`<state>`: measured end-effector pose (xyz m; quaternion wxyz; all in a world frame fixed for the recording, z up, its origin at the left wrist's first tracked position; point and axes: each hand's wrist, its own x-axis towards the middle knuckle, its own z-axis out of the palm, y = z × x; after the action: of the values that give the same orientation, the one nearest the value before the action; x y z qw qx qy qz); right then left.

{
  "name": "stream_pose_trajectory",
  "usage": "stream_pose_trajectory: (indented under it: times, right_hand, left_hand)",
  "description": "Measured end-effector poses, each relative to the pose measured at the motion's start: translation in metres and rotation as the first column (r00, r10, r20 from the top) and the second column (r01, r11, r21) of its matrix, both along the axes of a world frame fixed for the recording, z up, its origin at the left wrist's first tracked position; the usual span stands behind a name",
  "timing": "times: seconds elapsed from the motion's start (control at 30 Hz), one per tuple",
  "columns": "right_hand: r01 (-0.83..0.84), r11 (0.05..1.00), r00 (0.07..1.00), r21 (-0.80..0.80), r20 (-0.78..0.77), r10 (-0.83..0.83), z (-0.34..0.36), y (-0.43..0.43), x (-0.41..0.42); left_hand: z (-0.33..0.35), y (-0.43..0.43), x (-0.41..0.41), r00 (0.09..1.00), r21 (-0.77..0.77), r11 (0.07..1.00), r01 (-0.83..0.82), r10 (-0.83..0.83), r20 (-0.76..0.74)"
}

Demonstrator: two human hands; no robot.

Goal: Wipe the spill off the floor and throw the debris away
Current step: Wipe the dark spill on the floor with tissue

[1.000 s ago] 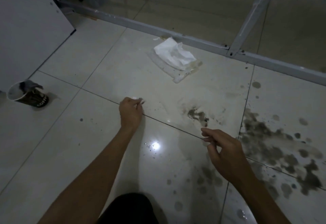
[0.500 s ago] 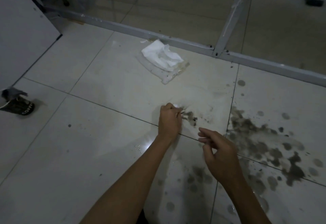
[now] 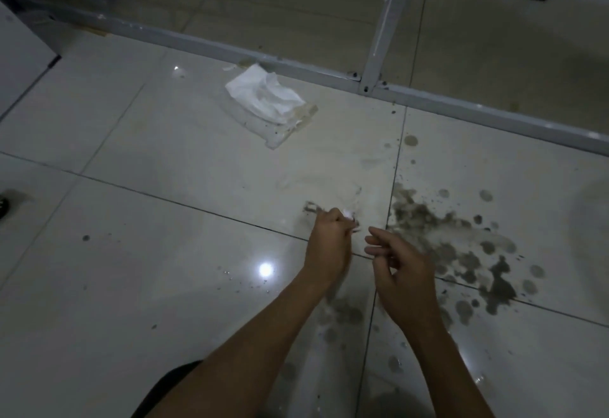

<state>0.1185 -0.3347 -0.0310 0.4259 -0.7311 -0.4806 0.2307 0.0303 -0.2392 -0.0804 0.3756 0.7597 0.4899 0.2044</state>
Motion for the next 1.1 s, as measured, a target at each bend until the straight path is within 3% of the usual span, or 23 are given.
stream_pose_trajectory:
  times: [0.33, 0.67, 0.8, 0.9, 1.1]
  right_hand:
    - [0.119, 0.993, 0.991, -0.006, -0.065, -0.119, -0.010, -0.029, -0.003]
    - [0.085, 0.996, 0.990, 0.003, -0.110, -0.084, -0.032, -0.024, -0.008]
    - [0.084, 0.996, 0.990, 0.020, -0.112, -0.081, -0.035, -0.022, -0.009]
    - [0.087, 0.996, 0.991, 0.037, -0.107, -0.082, -0.032, -0.021, -0.008]
    - [0.115, 0.993, 0.992, 0.028, -0.058, -0.113, -0.024, -0.025, -0.002]
  left_hand:
    - [-0.003, -0.018, -0.021, 0.957, 0.066, 0.969, 0.236, -0.221, -0.188]
    - [0.014, 0.077, -0.052, 0.983, 0.176, 0.980, -0.096, 0.120, -0.136]
    - [0.011, 0.073, -0.048, 0.977, 0.190, 0.967, -0.171, 0.192, -0.098]
    - [0.014, 0.049, -0.040, 0.995, 0.208, 0.975, -0.085, 0.095, -0.042]
    - [0.007, -0.024, -0.027, 0.988, 0.171, 0.976, 0.132, -0.115, -0.104]
